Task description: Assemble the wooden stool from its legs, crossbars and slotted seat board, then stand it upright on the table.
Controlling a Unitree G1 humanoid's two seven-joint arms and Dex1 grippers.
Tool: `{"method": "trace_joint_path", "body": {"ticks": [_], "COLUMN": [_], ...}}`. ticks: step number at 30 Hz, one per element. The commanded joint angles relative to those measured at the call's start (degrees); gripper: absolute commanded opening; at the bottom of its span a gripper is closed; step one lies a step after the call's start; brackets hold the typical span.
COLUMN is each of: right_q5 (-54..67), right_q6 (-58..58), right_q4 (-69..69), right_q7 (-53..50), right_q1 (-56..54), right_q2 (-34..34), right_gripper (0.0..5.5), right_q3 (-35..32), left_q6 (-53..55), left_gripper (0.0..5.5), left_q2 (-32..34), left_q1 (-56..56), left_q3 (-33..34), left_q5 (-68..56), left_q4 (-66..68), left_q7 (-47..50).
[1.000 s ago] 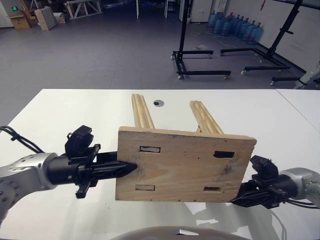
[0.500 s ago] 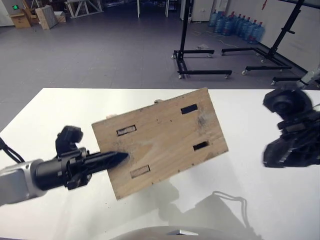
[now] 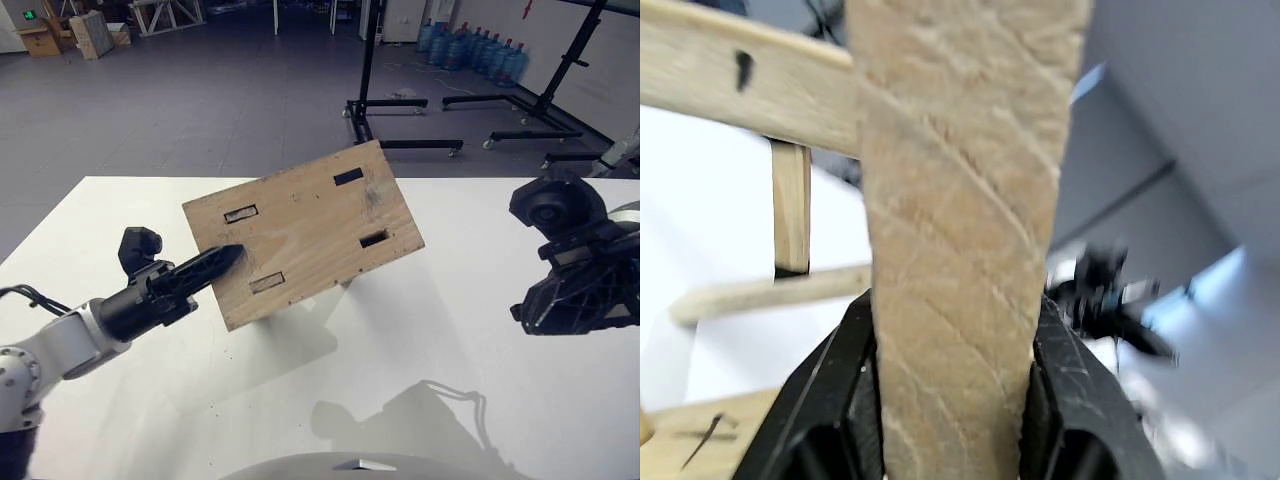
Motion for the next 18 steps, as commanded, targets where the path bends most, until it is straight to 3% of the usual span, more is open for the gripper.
{"method": "trace_joint_path", "body": {"ticks": [1,5,18], "right_q5": [0.0,0.0,0.0], "right_q6": [-0.9,-0.7,1.3], "right_q4": [0.5,0.8,4.8], "right_q7": [-0.1,1.2,2.8], "right_q1": [3.1,6.8,12.1], "right_q2": [-1.0,-2.3,-1.9], "right_gripper": [0.02,0.02,0.0], "right_q3": [-3.0,-5.9,-11.2], "left_q6": [-2.6,-2.6,-2.6], "left_gripper": [1.42,1.42,3.37], "left_q2": [-8.4,-11.8,-21.0], "left_q1": [-1.9,-3.9,-11.0], "left_q3": [-1.5,-1.7,2.0], "left_q5": [0.6,0.6,0.6], "left_q4": [-1.1,-1.0,3.4], "left_q7": [9.5,15.2,22.6]}}
